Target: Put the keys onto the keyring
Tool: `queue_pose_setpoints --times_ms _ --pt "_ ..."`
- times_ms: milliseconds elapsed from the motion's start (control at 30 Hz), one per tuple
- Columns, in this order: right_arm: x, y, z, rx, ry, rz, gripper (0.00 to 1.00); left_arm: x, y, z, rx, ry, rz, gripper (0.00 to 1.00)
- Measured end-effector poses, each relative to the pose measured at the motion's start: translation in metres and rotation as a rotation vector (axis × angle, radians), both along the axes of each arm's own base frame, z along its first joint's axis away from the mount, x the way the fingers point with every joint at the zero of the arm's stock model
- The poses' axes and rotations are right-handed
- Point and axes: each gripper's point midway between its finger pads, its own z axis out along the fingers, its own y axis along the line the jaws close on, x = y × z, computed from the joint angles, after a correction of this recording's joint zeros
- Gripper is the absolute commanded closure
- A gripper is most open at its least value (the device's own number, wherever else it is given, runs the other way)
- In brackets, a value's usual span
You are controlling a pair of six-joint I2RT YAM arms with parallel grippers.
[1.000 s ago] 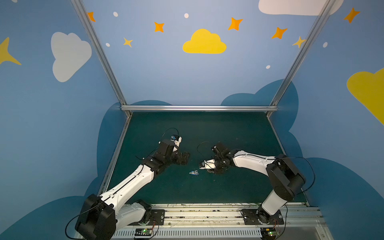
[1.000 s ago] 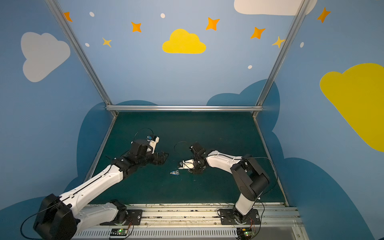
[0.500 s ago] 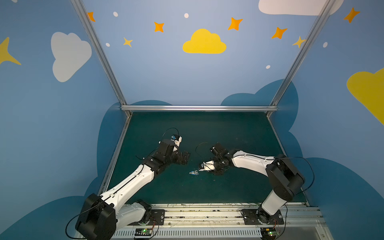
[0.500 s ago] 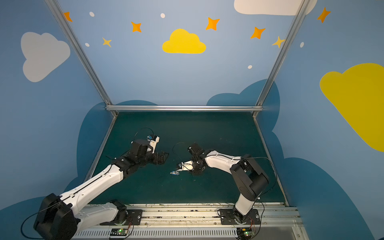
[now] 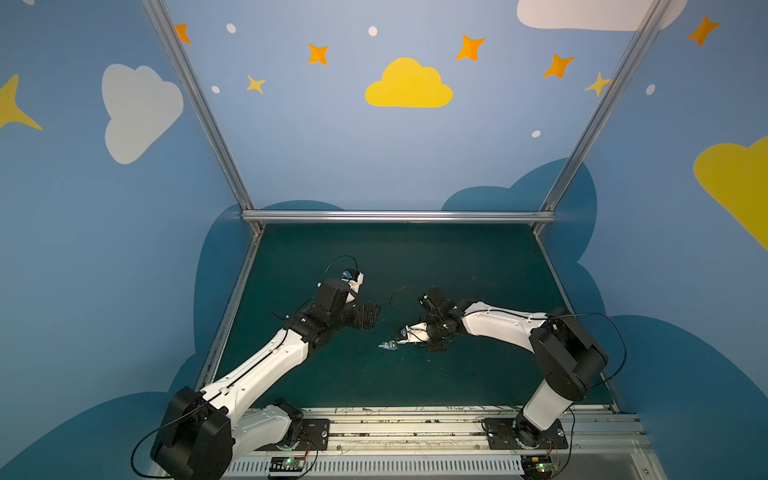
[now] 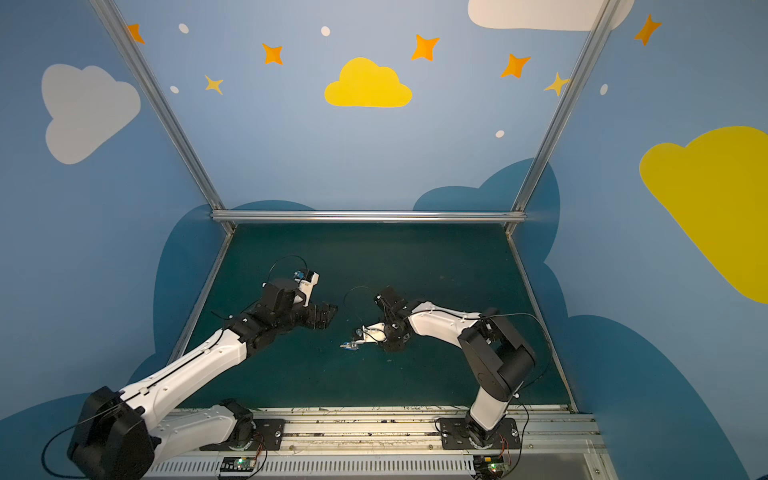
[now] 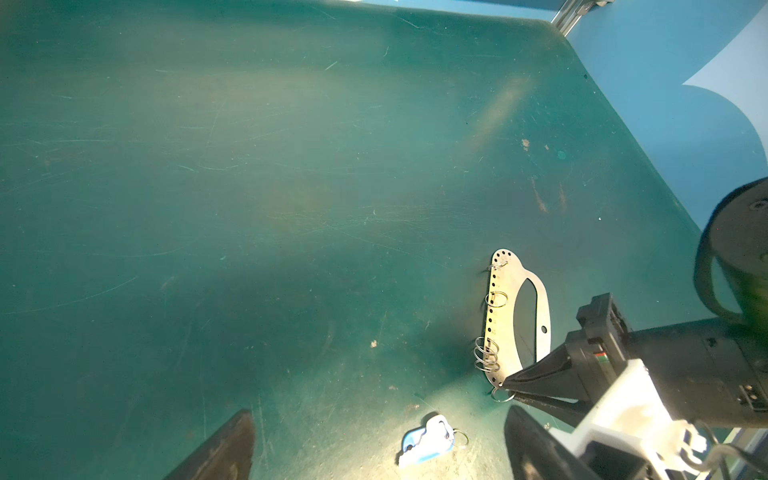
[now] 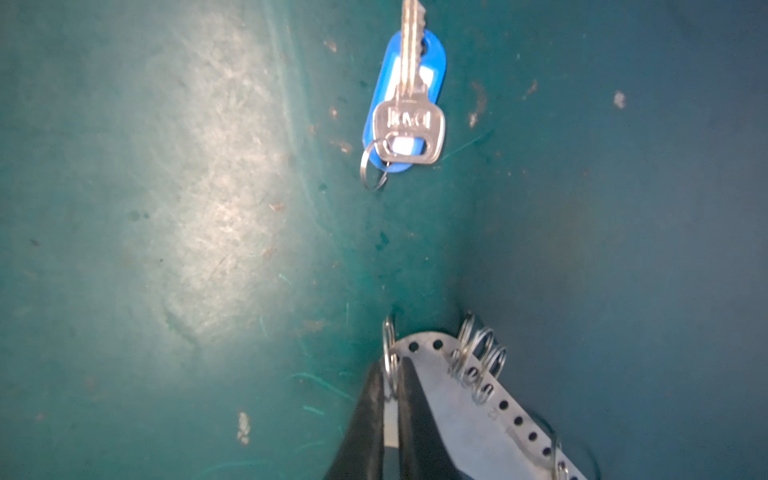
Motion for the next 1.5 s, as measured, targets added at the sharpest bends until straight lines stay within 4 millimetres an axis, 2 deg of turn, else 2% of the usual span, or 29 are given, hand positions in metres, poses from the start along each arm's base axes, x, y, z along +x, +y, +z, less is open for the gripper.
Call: queue_pose_setpoints --times_ms 267,467,567,800,933,1200,1333,1500 --pt "0.001 0.004 0.002 0.017 -0.008 -0.008 0.98 0.001 0.002 0.001 0.006 -0.007 0.011 0.07" --pt "-0.001 0.007 0.02 0.079 -0.04 -0.026 1.0 0.002 0.011 0.009 0.016 -0.045 0.054 0.07" --pt "0.001 0.009 0.039 0.141 -0.087 -0.046 1.0 0.003 0.015 0.016 0.017 -0.071 0.068 0.07" --pt "0.007 0.011 0.099 0.322 -0.241 -0.075 1.0 0.002 0.015 0.042 -0.001 -0.206 0.032 0.13" --pt "0.01 0.009 0.117 0.398 -0.297 -0.095 1.0 -0.005 0.011 0.052 -0.01 -0.302 -0.036 0.2" --pt "0.01 0.011 0.152 0.527 -0.372 -0.095 1.0 -0.041 -0.015 0.08 0.036 -0.546 -0.347 0.25" --pt "0.005 0.013 0.178 0.603 -0.426 -0.05 1.0 -0.057 -0.031 0.089 0.062 -0.618 -0.49 0.38" --pt "-0.004 0.013 0.205 0.666 -0.504 0.023 1.0 -0.072 -0.049 0.098 0.113 -0.688 -0.642 0.4"
